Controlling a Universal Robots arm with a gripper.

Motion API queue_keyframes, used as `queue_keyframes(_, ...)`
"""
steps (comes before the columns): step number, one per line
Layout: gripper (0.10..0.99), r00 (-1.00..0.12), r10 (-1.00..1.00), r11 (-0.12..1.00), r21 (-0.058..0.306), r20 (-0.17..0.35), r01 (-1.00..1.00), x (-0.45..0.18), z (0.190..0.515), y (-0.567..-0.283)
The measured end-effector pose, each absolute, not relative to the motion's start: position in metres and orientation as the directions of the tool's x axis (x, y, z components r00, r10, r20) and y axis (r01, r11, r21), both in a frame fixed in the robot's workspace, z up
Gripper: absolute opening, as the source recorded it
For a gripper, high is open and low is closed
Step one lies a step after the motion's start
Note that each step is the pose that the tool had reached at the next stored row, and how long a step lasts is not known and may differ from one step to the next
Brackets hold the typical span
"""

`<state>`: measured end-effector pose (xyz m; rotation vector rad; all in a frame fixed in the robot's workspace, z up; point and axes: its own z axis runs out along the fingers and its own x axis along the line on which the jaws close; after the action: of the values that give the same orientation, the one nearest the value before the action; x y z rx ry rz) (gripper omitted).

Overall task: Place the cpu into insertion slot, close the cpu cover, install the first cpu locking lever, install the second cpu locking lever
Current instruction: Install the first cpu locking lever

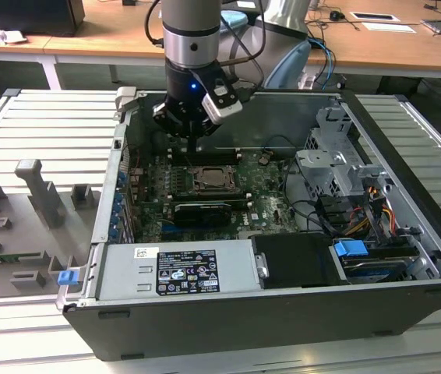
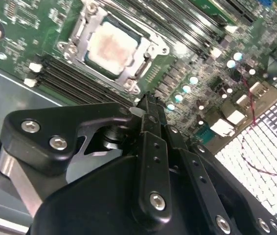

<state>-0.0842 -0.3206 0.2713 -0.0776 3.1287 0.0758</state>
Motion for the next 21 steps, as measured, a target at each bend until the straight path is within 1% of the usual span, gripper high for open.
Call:
queue_keyframes(9, 0.106, -0.999, -0.049, 0.998, 0.048, -0.012, -0.05, -0.111, 0.266, -0.318)
queue_keyframes(21, 0.106, -0.999, -0.049, 0.998, 0.048, -0.012, -0.05, -0.118, 0.256, -0.295)
